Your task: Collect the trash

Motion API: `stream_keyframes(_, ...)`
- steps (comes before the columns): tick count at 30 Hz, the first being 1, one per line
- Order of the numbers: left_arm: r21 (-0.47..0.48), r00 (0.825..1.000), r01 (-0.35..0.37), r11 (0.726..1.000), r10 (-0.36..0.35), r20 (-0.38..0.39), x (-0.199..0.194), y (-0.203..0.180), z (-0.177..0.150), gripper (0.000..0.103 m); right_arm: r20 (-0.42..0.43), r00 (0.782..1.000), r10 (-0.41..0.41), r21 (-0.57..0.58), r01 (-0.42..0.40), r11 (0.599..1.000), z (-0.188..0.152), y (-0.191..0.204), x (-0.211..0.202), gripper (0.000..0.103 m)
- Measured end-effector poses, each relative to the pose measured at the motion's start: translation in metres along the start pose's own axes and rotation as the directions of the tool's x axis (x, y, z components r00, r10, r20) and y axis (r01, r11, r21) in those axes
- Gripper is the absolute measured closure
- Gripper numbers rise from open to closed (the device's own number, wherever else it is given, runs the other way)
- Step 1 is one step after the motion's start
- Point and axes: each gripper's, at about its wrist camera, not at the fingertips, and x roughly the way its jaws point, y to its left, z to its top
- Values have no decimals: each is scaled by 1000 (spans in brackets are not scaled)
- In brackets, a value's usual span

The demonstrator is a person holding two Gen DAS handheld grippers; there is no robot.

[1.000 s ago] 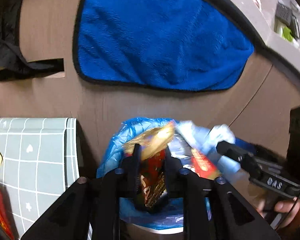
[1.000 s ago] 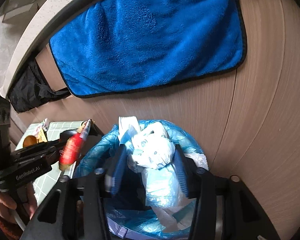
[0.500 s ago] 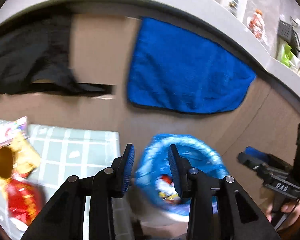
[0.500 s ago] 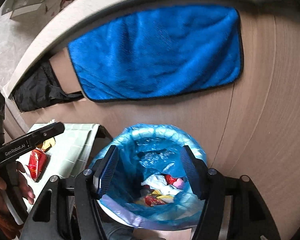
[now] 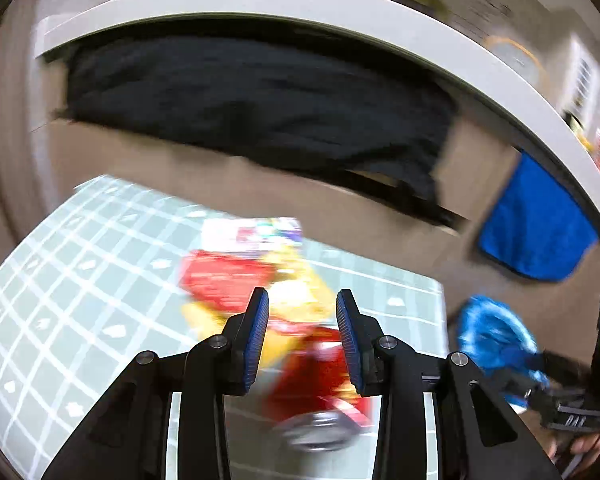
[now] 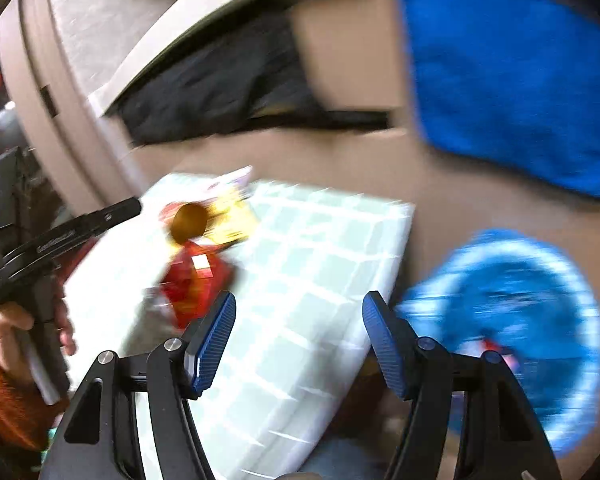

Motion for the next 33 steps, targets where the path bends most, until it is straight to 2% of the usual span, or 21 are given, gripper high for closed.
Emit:
stream_keyframes(6,-54,999,-51,997,51,-6,-12,67,-12,67,-105,992,66,-8,-68,998,2,57,69,40)
stream_keyframes(10,-83,999,-49,995,48,-18,-16,101,-23,67,-147,987,67,22,-65,998,4,68,102,40)
stream_keyframes(16,-112,998,-47,993,42,-47,-13,127,-31,67,-205,976,71,53,-62,997,7,75,142,40)
stream_keyframes(18,-113,997,-52,992,46,-54,-11,130,-32,67,-195,978,74,41,-67,997,8,80,150,34)
stream_keyframes(21,-114,997,-50,992,43,-66,-6,131,-33,67,-194,977,84,15,-83,996,10,88,156,34)
stream_keyframes(22,-111,997,-48,993,41,-70,-4,130,-33,67,-198,976,88,6,-88,996,10,90,157,35)
stream_keyframes(23,-107,997,-47,993,39,-73,-3,129,-33,67,-203,974,96,-6,-99,995,10,92,156,40)
stream_keyframes(24,-98,996,-46,994,39,-77,-1,126,-33,67,-210,970,120,-6,-124,992,9,93,154,54)
stream_keyframes(27,-79,995,-45,996,38,-89,5,118,-32,67,-233,955,183,-9,-191,982,9,94,145,56)
stream_keyframes(33,-3,994,-16,1000,16,-109,18,83,-27,67,-165,973,158,-15,-163,986,8,81,107,56)
